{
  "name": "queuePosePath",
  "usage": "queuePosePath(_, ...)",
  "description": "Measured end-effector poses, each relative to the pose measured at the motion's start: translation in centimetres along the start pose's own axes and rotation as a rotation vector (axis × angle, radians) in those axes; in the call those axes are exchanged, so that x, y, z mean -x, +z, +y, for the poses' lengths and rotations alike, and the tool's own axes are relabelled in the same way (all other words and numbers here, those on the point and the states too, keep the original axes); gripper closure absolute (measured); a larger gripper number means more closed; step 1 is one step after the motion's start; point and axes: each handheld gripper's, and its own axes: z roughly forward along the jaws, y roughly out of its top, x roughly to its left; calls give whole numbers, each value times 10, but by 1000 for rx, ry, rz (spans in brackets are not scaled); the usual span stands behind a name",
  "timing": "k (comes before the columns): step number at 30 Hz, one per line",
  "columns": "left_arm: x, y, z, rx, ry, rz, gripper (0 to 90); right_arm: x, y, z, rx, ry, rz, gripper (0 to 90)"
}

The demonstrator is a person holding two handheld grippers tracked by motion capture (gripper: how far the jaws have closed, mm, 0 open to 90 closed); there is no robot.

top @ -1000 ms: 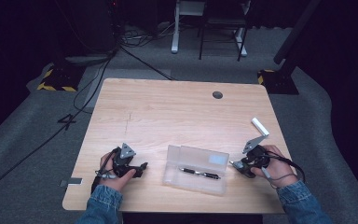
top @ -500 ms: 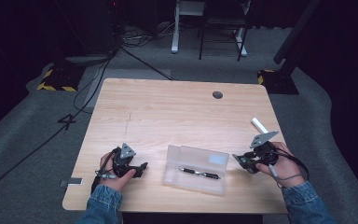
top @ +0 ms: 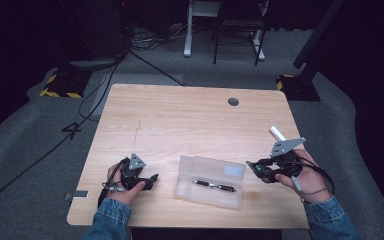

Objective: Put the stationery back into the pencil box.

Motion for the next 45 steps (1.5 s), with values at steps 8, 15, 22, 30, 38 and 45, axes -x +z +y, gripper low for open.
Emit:
queuePosePath(8,0,0,0,0,1,-2,218,-14,-4,16,22,-43,13,521)
queuePosePath(15,0,1,0,0,1,-4,217,-26,-2,28,34,-77,35,520)
queuePosePath(22,0,1,0,-1,1,-3,216,-39,8,40,23,-121,69,520)
queuePosePath(30,0,1,0,-1,2,-3,216,-56,33,48,-11,-171,129,520)
queuePosePath(38,0,1,1,-3,7,-3,215,-68,62,49,-58,-193,214,521)
queuePosePath(45,0,1,1,-2,7,-3,215,-70,85,47,-96,-185,299,520)
